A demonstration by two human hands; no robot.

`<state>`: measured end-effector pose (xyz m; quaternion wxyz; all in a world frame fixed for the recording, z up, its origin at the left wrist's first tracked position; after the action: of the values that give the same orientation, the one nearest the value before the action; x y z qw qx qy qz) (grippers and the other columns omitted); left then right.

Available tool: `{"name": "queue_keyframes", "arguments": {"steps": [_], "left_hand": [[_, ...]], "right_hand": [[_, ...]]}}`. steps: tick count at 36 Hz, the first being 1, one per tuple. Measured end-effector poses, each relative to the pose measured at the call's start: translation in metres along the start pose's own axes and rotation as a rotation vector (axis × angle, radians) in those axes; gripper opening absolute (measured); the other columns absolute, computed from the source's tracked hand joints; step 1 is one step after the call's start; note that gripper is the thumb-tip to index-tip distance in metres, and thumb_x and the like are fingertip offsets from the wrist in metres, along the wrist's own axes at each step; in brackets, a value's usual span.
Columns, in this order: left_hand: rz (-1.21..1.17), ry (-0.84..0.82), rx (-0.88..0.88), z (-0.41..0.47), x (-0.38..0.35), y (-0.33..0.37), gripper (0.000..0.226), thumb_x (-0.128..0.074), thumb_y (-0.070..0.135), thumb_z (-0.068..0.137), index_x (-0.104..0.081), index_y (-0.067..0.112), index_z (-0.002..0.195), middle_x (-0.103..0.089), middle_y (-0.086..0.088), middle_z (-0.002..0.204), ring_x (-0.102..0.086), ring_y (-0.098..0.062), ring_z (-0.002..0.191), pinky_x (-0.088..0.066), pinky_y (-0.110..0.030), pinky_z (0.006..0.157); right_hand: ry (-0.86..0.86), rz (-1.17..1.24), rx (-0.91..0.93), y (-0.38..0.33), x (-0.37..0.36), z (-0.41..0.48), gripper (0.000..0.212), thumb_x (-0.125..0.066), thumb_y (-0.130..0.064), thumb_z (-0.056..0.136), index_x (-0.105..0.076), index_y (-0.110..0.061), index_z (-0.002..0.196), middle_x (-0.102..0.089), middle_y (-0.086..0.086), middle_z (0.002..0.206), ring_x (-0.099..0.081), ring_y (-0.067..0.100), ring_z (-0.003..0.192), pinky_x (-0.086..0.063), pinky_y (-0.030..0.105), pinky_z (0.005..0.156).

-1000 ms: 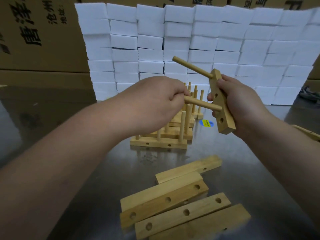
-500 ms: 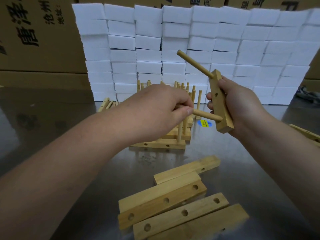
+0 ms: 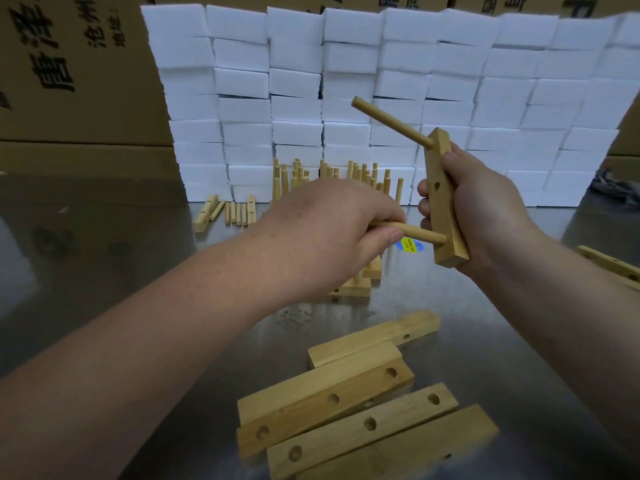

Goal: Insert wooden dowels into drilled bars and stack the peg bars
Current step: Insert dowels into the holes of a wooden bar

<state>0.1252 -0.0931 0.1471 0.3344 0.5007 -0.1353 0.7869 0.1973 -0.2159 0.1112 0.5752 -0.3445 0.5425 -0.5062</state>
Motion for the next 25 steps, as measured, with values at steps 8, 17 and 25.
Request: {"name": "queue_keyframes", "arguments": {"steps": [8,17,25], "left_hand": [[0.062,-0.015,-0.023,0.000,-0.005,0.005,0.027,-0.038,0.035,0.094,-0.063,0.025,0.097,-0.049,0.010,0.073,-0.046,-0.009,0.074,-0.039,-0.025,0.064],[0.018,-0.040,0.016,-0.002,-0.010,0.002,0.026,-0.040,0.035,0.094,-0.064,0.025,0.093,-0.054,0.008,0.069,-0.048,-0.007,0.068,-0.034,-0.019,0.057],[-0.246,-0.050,0.146,-0.005,-0.021,-0.009,0.024,-0.047,0.036,0.092,-0.055,0.037,0.069,-0.051,0.010,0.056,-0.049,-0.002,0.058,-0.033,-0.022,0.052]], "right_hand": [[0.042,-0.083,0.019,0.001,0.005,-0.001,0.025,-0.038,-0.030,0.098,-0.059,-0.042,0.103,-0.056,-0.009,0.050,-0.048,0.007,0.039,-0.042,0.016,0.043],[0.073,-0.121,0.026,0.003,0.007,-0.004,0.026,-0.039,-0.032,0.098,-0.059,-0.042,0.112,-0.057,-0.009,0.049,-0.047,0.005,0.035,-0.043,0.016,0.040],[0.069,-0.153,0.060,-0.002,0.008,-0.004,0.024,-0.040,-0.034,0.097,-0.059,-0.045,0.106,-0.056,-0.003,0.064,-0.047,0.007,0.040,-0.043,0.018,0.043]]}}
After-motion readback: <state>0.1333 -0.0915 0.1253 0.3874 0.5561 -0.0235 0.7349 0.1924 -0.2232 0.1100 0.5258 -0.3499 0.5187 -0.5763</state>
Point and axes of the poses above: each hand's wrist, its own z-axis towards the middle knuckle, its own x-axis out of the back of the hand, y = z × x, the point moved 9 cm from there along z, towards the middle knuckle
